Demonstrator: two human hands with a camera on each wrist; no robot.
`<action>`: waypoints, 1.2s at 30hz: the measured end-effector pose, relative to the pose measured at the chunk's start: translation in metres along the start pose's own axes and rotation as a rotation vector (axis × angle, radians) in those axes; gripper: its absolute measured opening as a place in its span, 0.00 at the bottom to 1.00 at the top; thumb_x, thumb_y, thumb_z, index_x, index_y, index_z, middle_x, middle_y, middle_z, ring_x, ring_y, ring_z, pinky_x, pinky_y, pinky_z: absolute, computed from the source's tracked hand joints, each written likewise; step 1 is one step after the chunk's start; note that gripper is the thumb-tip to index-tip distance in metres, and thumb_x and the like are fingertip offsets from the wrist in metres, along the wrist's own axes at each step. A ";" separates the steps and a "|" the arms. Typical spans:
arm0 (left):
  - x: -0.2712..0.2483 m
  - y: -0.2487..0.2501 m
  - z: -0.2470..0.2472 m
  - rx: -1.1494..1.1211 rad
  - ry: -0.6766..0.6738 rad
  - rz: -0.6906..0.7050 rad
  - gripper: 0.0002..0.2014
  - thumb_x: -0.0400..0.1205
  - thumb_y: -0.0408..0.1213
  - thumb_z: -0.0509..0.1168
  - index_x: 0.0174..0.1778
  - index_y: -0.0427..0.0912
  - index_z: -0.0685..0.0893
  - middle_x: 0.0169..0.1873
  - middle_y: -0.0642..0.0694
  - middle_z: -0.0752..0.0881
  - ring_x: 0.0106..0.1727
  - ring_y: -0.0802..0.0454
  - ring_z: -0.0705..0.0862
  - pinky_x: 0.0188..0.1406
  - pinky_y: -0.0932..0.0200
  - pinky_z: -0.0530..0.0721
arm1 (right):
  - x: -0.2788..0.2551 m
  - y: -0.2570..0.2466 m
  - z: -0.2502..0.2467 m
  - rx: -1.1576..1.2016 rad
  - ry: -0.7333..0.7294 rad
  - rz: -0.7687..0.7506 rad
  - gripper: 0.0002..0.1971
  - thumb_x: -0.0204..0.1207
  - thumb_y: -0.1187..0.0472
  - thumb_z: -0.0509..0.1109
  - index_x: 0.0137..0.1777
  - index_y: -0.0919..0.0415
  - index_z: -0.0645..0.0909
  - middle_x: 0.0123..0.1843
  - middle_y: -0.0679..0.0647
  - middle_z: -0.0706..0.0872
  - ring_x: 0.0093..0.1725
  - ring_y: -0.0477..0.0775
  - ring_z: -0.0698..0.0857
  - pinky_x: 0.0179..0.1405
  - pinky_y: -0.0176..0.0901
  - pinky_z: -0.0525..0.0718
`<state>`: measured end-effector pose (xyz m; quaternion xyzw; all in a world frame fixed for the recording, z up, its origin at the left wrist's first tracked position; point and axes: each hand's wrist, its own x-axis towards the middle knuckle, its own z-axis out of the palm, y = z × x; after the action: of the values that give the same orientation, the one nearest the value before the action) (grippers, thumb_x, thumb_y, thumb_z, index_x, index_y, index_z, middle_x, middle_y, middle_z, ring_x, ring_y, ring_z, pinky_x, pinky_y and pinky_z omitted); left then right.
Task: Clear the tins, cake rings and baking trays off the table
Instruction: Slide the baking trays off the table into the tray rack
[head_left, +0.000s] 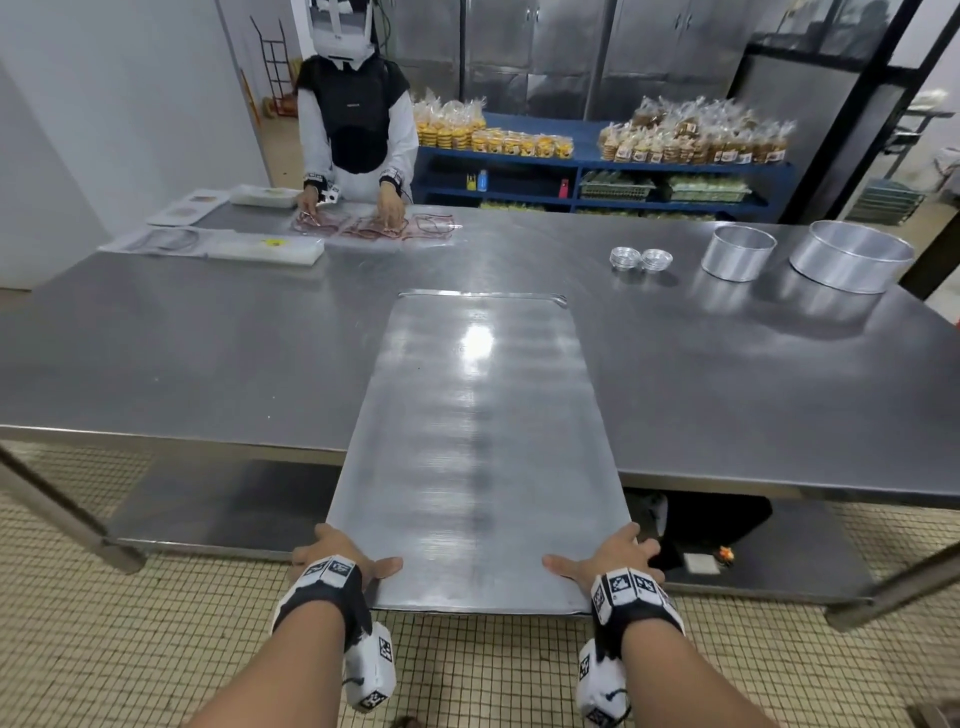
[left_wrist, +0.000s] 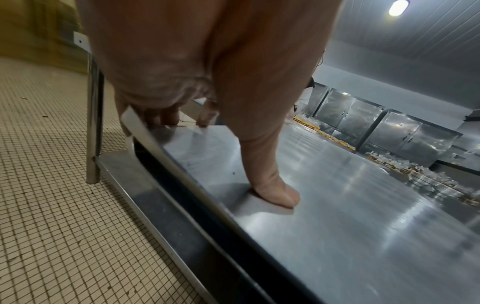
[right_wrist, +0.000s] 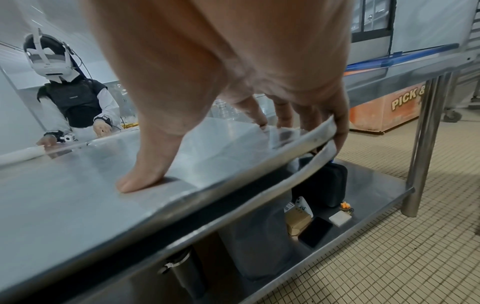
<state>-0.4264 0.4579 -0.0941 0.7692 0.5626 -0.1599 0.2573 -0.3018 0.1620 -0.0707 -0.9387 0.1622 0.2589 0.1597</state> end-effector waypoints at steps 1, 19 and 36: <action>-0.005 -0.004 0.002 0.008 -0.006 0.001 0.58 0.53 0.64 0.85 0.72 0.41 0.64 0.67 0.32 0.74 0.66 0.32 0.80 0.64 0.36 0.84 | -0.002 0.005 0.002 -0.007 -0.004 0.005 0.76 0.48 0.28 0.84 0.86 0.61 0.42 0.81 0.63 0.57 0.77 0.73 0.67 0.73 0.67 0.75; -0.006 -0.004 -0.018 -0.200 -0.180 0.041 0.31 0.72 0.54 0.79 0.64 0.38 0.81 0.52 0.38 0.89 0.48 0.36 0.88 0.55 0.44 0.87 | 0.034 0.019 -0.016 0.158 -0.056 0.033 0.47 0.60 0.38 0.84 0.71 0.68 0.73 0.63 0.63 0.84 0.57 0.64 0.86 0.50 0.48 0.86; 0.084 0.078 -0.044 -0.521 -0.224 -0.099 0.31 0.56 0.53 0.89 0.40 0.32 0.87 0.36 0.36 0.92 0.39 0.35 0.91 0.49 0.43 0.90 | 0.127 -0.051 -0.018 0.470 0.050 0.102 0.63 0.30 0.26 0.83 0.64 0.66 0.80 0.56 0.59 0.91 0.58 0.63 0.89 0.60 0.52 0.87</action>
<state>-0.3275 0.5310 -0.0859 0.6263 0.5898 -0.1062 0.4986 -0.1709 0.1728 -0.1132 -0.8724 0.2692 0.1983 0.3565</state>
